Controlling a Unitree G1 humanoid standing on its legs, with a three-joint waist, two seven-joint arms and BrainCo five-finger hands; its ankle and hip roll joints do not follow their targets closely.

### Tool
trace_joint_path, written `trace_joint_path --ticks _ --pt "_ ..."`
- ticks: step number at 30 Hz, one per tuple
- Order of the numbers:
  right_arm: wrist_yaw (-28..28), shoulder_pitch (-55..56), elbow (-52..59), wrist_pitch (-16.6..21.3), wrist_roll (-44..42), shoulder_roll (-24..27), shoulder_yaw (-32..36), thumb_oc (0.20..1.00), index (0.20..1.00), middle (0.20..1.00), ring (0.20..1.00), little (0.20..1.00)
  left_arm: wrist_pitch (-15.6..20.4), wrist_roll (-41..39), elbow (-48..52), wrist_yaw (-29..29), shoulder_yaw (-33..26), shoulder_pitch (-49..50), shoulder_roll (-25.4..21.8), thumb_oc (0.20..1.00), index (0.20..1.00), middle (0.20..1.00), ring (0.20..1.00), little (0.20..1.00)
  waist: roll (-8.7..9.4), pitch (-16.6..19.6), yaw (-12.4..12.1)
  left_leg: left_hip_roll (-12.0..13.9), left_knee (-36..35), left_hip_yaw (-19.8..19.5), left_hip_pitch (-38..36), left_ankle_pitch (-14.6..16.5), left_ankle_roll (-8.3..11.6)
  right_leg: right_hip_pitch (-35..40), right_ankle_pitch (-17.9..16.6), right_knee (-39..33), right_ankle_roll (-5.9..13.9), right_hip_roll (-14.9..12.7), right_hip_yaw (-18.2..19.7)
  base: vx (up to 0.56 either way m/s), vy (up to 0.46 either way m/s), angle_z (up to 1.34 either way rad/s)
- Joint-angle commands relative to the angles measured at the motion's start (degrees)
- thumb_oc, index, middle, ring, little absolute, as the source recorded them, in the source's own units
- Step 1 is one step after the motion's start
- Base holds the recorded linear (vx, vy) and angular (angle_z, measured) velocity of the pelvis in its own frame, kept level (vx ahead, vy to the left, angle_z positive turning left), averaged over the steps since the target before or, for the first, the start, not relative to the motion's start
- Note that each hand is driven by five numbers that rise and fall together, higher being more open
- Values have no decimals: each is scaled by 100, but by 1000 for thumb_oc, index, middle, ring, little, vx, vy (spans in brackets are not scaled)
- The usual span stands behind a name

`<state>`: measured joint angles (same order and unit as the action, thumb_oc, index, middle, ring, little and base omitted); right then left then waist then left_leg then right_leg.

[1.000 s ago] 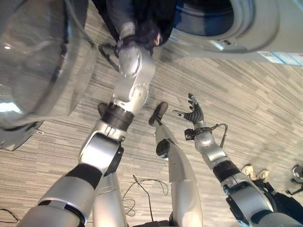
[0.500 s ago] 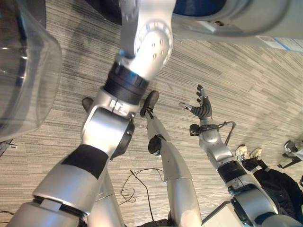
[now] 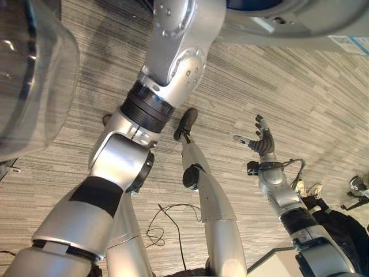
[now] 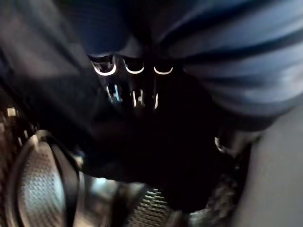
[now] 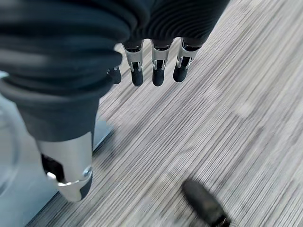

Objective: Grab the laundry basket,head to the washer,open it,put in the laundry and shut it.

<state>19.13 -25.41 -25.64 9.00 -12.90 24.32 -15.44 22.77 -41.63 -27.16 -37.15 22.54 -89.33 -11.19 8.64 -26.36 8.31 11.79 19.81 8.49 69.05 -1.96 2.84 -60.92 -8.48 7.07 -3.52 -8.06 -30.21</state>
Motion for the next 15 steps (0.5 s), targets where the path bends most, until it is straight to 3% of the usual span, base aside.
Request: trace_joint_path --ticks 1,3,7,8,10,15 --pt "-152 633 -71 233 -307 46 -28 1000 1000 1000 1000 1000 -205 1755 2 447 872 -102 34 1000 1000 1000 1000 1000 -129 799 180 37 -601 -41 -81 -308 287 300 1488 653 585 232 302 13 -64 9" --pt "-284 792 -88 330 -367 191 -56 1000 1000 1000 1000 1000 -470 2431 -60 615 1390 -355 -261 1000 1000 1000 1000 1000 -229 814 165 -12 -607 -110 -71 -340 286 302 1561 683 527 283 404 19 -92 8" --pt "-436 910 -198 394 -499 224 -22 1000 1000 1000 1000 1000 -768 3039 -165 860 1863 -662 -612 1000 1000 1000 1000 1000 -353 870 125 -64 -684 -153 -75 -383 278 290 1615 670 493 300 454 12 -34 20" --pt "-539 1078 -226 407 -595 267 118 1000 1000 1000 1000 1000 -932 3409 -3 1120 2182 -806 -1007 1000 1000 1000 1000 1000 -461 901 39 -107 -730 -190 -94 -409 272 286 1640 675 488 304 503 14 -38 10" --pt "-623 1214 -234 396 -697 285 214 1000 1000 1000 1000 1000 -1032 3569 179 1348 2338 -854 -1164 1000 1000 1000 1000 1000 -555 903 -61 -151 -729 -221 -100 -441 268 290 1686 696 468 307 548 11 -39 14" --pt "-644 1219 -191 384 -835 382 220 1000 1000 1000 1000 1000 -979 3348 131 1400 2218 -846 -619 1000 1000 1000 1000 1000 -643 868 -102 -220 -901 -294 -150 -524 279 313 1693 626 475 339 684 -9 -9 17"
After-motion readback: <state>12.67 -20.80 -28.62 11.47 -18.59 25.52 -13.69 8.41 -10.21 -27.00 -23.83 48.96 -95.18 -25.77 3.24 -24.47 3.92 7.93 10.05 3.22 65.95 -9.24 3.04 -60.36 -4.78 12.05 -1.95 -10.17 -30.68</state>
